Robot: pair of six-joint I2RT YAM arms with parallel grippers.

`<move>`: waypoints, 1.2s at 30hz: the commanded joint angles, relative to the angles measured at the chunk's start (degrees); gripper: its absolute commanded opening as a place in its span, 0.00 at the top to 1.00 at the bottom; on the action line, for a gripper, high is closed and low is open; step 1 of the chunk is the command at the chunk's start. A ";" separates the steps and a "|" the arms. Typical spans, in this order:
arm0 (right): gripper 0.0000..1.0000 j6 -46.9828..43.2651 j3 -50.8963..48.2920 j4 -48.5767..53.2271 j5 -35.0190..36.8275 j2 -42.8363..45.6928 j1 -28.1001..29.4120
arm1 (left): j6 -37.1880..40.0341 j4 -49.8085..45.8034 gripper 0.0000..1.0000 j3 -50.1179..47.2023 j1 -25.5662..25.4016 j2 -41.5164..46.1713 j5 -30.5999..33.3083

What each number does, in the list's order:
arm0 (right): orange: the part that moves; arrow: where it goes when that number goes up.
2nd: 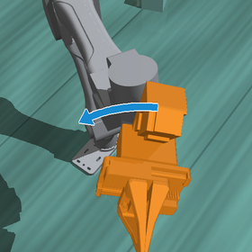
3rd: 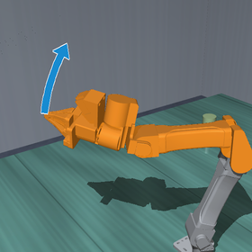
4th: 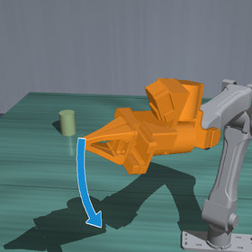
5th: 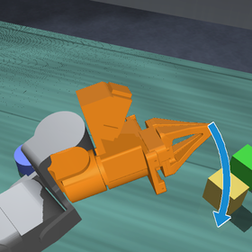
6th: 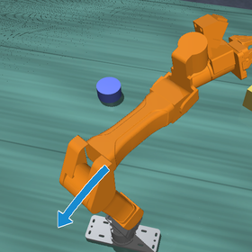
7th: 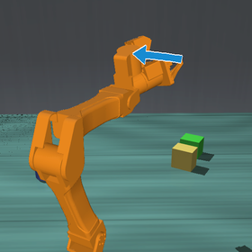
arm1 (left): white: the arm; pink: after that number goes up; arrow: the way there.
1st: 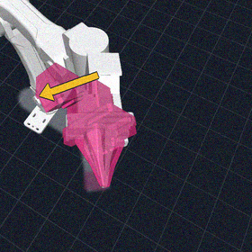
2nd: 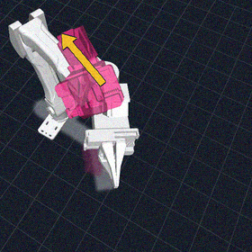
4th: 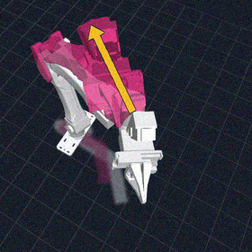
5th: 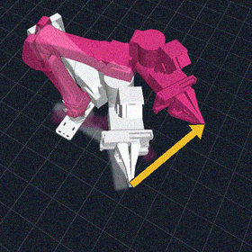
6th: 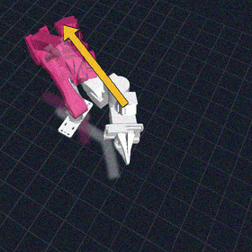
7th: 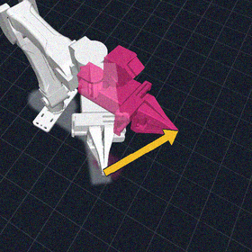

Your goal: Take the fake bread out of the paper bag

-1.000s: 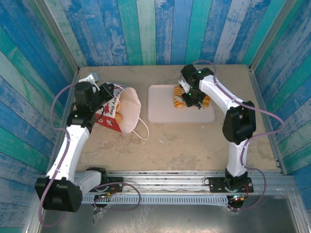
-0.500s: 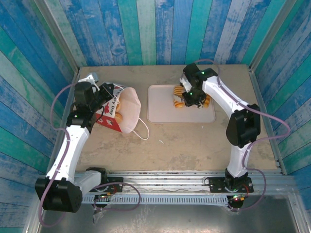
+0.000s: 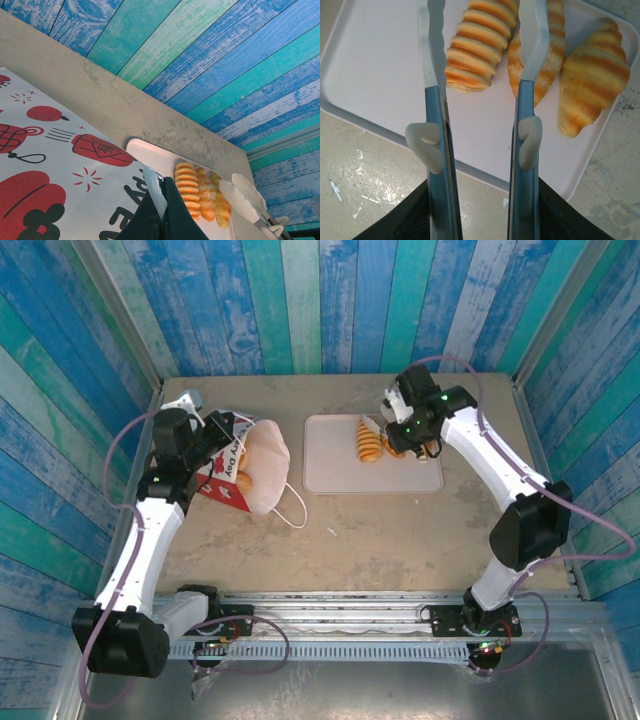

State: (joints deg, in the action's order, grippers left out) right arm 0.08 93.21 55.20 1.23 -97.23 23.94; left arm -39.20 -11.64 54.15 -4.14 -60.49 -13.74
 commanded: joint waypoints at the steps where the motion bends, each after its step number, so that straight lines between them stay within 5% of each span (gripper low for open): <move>1: 0.53 0.95 -1.30 -2.66 -0.80 2.73 -0.30 | 1.06 0.56 0.98 0.29 0.01 2.31 1.44; 23: 0.52 0.10 -10.77 -11.16 -16.81 10.82 -0.83 | 1.86 0.39 0.98 0.43 0.01 2.74 2.46; 36: 0.52 -0.17 -17.98 -20.61 -30.14 16.95 -0.83 | 7.38 -4.99 1.00 -1.38 0.01 8.31 12.63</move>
State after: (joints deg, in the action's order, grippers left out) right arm 0.21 76.03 39.05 -23.55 -82.52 23.44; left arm -34.26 -14.52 53.78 -4.14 -54.15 -5.91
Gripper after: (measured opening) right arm 0.479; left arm 0.044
